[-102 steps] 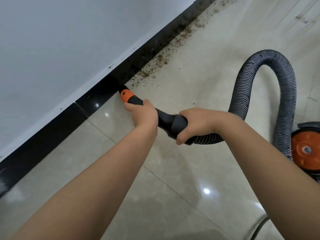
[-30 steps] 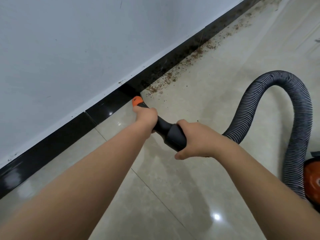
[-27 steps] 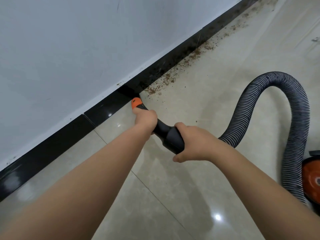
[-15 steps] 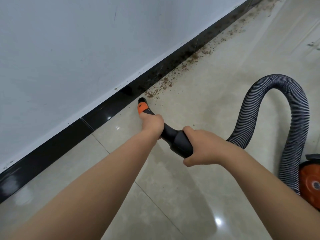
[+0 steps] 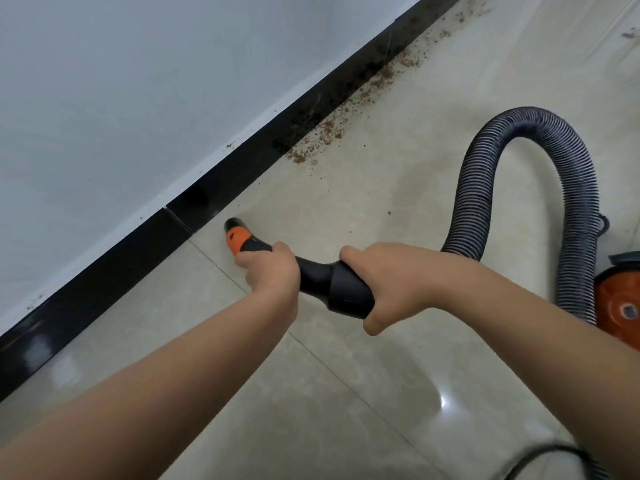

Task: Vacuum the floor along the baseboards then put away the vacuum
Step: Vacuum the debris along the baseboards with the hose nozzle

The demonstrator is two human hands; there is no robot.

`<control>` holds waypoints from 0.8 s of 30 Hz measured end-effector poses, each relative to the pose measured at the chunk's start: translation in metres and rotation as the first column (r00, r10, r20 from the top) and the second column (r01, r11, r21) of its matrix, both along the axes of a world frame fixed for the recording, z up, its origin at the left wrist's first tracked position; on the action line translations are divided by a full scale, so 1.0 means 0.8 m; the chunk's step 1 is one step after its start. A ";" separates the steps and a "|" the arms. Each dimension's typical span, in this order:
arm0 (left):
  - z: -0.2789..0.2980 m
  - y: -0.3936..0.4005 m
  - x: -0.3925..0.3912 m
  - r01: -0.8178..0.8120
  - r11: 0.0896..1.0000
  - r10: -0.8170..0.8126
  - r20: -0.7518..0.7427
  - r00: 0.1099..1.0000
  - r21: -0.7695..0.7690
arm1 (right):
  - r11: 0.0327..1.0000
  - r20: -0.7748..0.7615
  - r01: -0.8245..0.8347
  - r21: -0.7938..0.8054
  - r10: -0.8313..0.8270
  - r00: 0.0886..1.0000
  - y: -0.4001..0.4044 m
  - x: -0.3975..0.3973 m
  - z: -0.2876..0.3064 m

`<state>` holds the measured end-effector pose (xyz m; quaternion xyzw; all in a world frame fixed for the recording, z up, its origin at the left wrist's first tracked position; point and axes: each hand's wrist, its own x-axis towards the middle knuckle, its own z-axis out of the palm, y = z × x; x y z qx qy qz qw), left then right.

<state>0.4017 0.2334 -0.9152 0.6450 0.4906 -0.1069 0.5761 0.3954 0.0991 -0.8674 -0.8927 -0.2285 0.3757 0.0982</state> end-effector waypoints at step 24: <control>-0.001 -0.039 0.063 0.266 0.961 -0.262 0.060 0.963 -0.078 | 0.974 0.008 0.226 -0.025 -0.226 0.974 -0.028 0.014 0.008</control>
